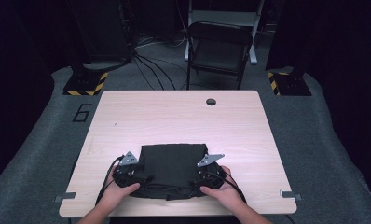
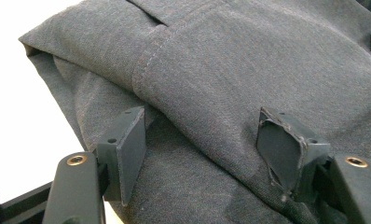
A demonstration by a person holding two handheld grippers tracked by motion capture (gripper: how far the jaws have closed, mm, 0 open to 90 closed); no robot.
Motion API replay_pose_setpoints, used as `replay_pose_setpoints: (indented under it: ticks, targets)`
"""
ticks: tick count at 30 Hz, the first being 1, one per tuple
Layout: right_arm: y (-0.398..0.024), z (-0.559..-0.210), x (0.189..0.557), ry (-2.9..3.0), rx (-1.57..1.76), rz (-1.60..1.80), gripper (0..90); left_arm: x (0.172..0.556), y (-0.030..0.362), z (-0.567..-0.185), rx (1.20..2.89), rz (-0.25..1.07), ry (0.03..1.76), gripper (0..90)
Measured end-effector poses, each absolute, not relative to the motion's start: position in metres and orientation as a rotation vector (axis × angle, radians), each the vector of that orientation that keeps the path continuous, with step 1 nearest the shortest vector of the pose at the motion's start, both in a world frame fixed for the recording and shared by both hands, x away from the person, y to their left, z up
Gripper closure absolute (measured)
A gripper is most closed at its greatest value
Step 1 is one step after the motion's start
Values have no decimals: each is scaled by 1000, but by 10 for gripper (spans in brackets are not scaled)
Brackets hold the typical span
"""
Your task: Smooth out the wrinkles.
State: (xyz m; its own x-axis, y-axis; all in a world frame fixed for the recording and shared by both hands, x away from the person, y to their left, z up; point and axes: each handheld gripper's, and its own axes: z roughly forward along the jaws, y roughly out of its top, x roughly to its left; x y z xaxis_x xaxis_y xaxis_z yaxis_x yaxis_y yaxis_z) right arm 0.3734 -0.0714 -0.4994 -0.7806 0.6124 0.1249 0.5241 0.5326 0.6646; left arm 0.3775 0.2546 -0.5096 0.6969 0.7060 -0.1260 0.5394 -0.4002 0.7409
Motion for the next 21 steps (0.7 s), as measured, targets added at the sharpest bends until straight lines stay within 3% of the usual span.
replay_pose_setpoints:
  ticks: [21]
  targets:
    - [-74,-497,415,2614,1070,1052,396,421,250,-510,2076,263,1004,335]
